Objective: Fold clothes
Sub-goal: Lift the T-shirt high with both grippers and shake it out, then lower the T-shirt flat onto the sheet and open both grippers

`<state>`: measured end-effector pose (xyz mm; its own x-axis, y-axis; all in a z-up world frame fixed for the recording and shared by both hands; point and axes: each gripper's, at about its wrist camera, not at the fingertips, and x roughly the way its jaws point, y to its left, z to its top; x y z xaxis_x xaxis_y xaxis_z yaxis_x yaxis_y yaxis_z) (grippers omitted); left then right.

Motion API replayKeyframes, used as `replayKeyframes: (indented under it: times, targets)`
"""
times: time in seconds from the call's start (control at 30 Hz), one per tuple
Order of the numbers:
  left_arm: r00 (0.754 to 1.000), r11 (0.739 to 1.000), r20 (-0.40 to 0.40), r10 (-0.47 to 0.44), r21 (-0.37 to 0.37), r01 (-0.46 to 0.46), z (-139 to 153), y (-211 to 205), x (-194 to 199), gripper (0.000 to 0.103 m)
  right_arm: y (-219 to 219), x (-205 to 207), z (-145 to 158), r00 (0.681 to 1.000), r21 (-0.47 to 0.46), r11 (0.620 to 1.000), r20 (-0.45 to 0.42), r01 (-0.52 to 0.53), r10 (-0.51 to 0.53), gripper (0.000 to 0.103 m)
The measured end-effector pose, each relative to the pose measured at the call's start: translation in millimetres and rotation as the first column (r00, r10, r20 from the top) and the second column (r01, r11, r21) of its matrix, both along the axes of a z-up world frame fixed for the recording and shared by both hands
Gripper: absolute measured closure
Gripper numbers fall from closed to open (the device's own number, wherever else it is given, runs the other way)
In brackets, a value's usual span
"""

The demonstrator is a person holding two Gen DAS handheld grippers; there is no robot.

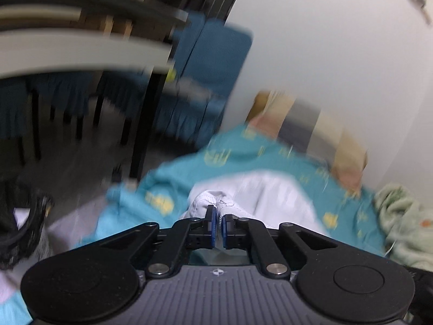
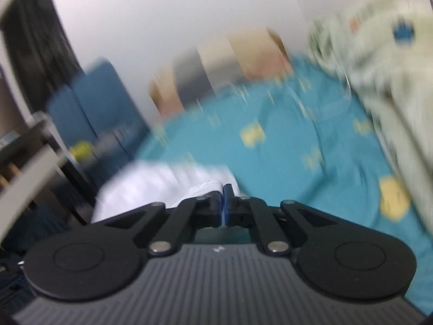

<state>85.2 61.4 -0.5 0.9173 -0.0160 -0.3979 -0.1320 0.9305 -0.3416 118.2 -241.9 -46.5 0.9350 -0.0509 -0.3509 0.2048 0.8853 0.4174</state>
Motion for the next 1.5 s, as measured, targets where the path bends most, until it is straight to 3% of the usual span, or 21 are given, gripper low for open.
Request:
replayKeyframes:
  times: [0.1, 0.2, 0.4, 0.6, 0.77, 0.97, 1.07, 1.2, 1.37, 1.5]
  targets:
    - [0.992, 1.000, 0.127, -0.007, 0.004, 0.006, 52.3, 4.3, -22.4, 0.100, 4.8, -24.2, 51.3, 0.993, -0.058, 0.998, 0.115, -0.024, 0.031, 0.099]
    - [0.968, 1.000, 0.251, -0.014, 0.008, 0.012, 104.6, 8.6, -44.9, 0.100, 5.3, -50.0, 110.0, 0.974, -0.071, 0.997, 0.221, -0.039, 0.054, 0.099]
    - [0.878, 0.999, 0.477, -0.032, 0.018, 0.026, 211.4, 17.3, -91.0, 0.100, 2.9, -110.4, 232.0, 0.909, -0.075, 0.995, 0.405, -0.072, 0.096, 0.099]
    - [0.806, 0.996, 0.585, -0.093, 0.059, 0.071, 327.2, 21.9, -153.1, 0.100, 9.1, -189.3, 331.3, 0.827, -0.163, 0.986, 0.549, -0.039, 0.123, 0.099]
    - [0.755, 0.990, 0.639, -0.144, 0.085, 0.117, 390.6, 23.3, -215.8, 0.100, 5.8, -251.4, 383.0, 0.778, -0.177, 0.983, 0.613, -0.039, 0.141, 0.099]
    - [0.716, 0.983, 0.675, -0.178, 0.097, 0.153, 438.6, 18.0, -269.4, 0.100, 7.9, -292.7, 410.3, 0.744, -0.215, 0.977, 0.651, -0.010, 0.151, 0.099]
    - [0.733, 0.982, 0.653, -0.190, 0.116, 0.151, 442.2, 9.3, -258.4, 0.100, 4.8, -284.9, 415.1, 0.755, -0.220, 0.975, 0.639, -0.001, 0.145, 0.099]
    - [0.788, 0.978, 0.581, -0.207, 0.133, 0.158, 416.3, -5.1, -193.2, 0.100, -6.0, -232.9, 393.9, 0.818, -0.214, 0.977, 0.563, 0.000, 0.123, 0.099]
    - [0.868, 0.974, 0.445, -0.220, 0.141, 0.174, 346.0, -24.1, -67.8, 0.099, -26.2, -128.8, 338.6, 0.901, -0.169, 0.985, 0.421, -0.030, 0.100, 0.099]
    - [0.917, 0.973, 0.335, -0.216, 0.145, 0.177, 279.8, -36.1, 46.3, 0.098, -39.4, -26.3, 284.3, 0.951, -0.150, 0.988, 0.298, -0.045, 0.088, 0.099]
